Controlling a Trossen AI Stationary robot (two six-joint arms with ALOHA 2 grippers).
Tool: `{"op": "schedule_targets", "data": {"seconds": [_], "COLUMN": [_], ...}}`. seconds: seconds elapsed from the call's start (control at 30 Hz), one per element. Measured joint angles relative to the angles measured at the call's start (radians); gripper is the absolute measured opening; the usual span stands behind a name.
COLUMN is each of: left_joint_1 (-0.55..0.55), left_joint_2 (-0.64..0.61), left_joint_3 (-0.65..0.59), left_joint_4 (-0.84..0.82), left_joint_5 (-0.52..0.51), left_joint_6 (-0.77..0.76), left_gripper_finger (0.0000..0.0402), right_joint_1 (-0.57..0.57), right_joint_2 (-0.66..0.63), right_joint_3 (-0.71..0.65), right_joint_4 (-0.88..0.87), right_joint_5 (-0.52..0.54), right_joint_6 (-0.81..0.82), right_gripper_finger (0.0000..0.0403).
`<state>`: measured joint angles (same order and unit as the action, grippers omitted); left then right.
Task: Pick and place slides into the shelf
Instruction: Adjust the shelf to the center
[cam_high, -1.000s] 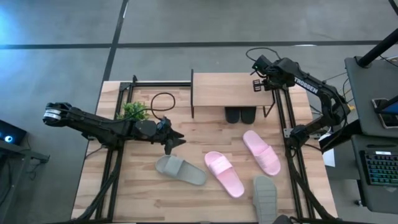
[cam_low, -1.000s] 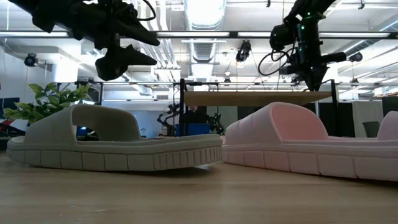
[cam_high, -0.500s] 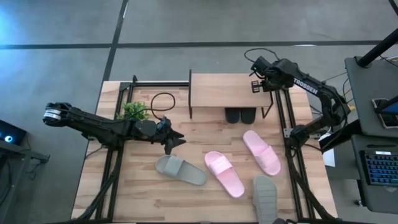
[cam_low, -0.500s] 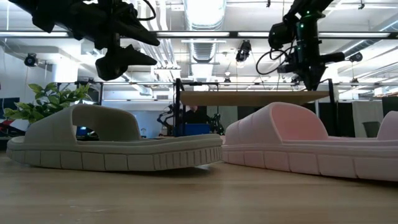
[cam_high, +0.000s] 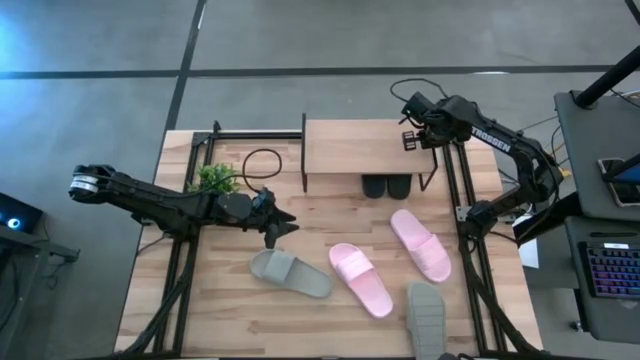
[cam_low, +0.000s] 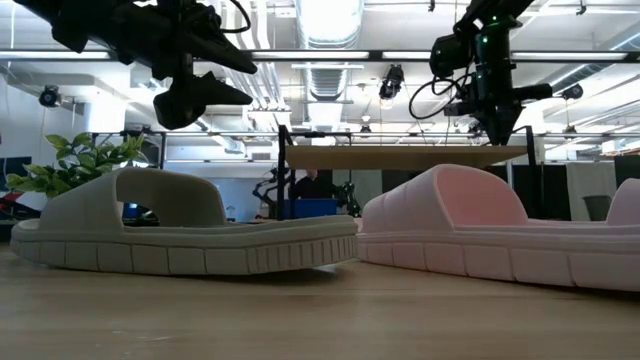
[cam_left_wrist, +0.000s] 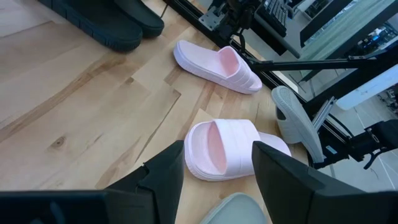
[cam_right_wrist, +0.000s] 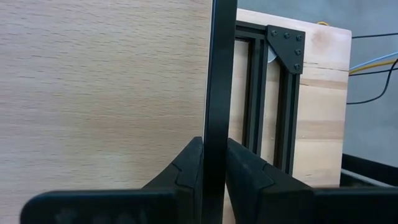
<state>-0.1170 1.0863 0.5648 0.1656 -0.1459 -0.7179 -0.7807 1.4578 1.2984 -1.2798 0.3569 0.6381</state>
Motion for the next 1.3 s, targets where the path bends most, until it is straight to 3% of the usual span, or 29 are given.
{"op": "schedule_targets", "data": {"seconds": [1.3], "left_joint_1": [0.0], "left_joint_2": [0.0], "left_joint_3": [-0.003], "left_joint_4": [-0.003], "left_joint_5": [0.001], "left_joint_6": [0.001], "left_gripper_finger": [0.0173], "right_joint_1": [0.095], "right_joint_2": [-0.011], "right_joint_3": [0.003], "right_joint_4": [-0.063], "right_joint_5": [-0.029], "right_joint_6": [0.069], "right_gripper_finger": [0.006]}}
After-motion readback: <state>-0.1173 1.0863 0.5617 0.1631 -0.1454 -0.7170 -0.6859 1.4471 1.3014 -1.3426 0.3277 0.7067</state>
